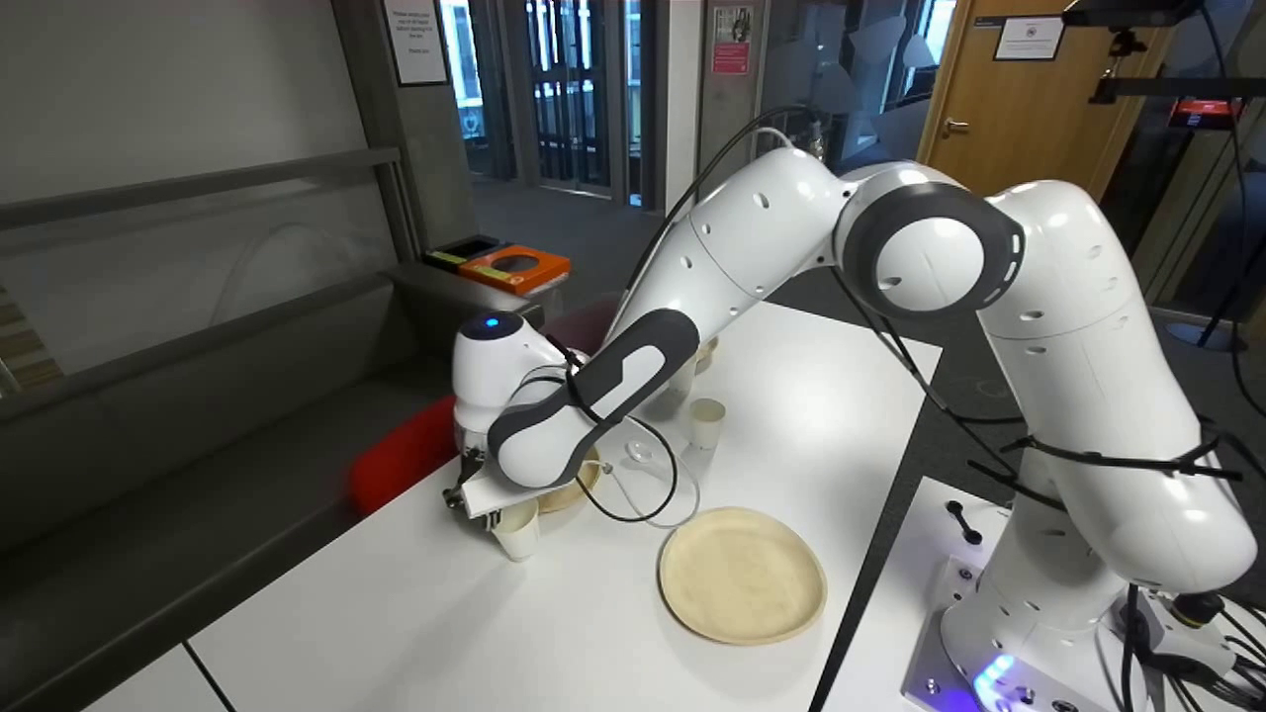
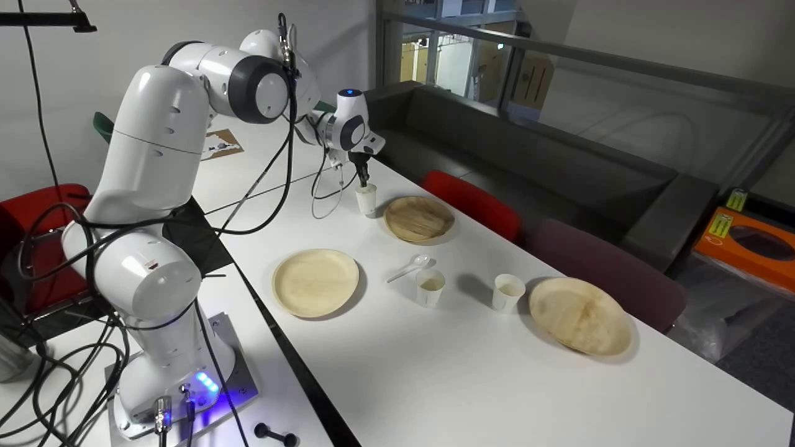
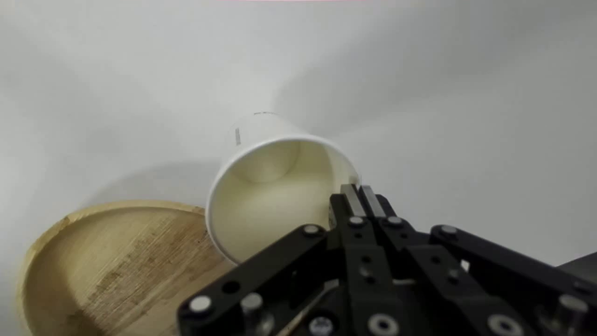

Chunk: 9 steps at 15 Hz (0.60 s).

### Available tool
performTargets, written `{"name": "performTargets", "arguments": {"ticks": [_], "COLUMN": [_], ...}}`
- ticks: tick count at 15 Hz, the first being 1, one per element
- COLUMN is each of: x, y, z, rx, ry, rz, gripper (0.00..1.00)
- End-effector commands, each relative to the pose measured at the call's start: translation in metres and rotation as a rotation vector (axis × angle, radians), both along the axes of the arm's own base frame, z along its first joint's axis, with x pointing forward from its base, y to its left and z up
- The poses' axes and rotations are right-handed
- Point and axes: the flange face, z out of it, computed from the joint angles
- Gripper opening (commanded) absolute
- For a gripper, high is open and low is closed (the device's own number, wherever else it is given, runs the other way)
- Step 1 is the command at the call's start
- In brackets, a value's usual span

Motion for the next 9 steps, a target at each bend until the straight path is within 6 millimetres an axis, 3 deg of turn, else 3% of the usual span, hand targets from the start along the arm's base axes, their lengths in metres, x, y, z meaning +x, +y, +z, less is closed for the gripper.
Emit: {"name": "performTargets", "arguments": {"ticks": [1, 9], "x": [0.003, 0.008], "y": [-0.009, -0.018], "z": [0.004, -0.021], "rx": [0.037, 0.049], "ry": [-0.029, 0.016], "rz": [0.031, 0.035], "gripper": [0.01, 0.01]}}
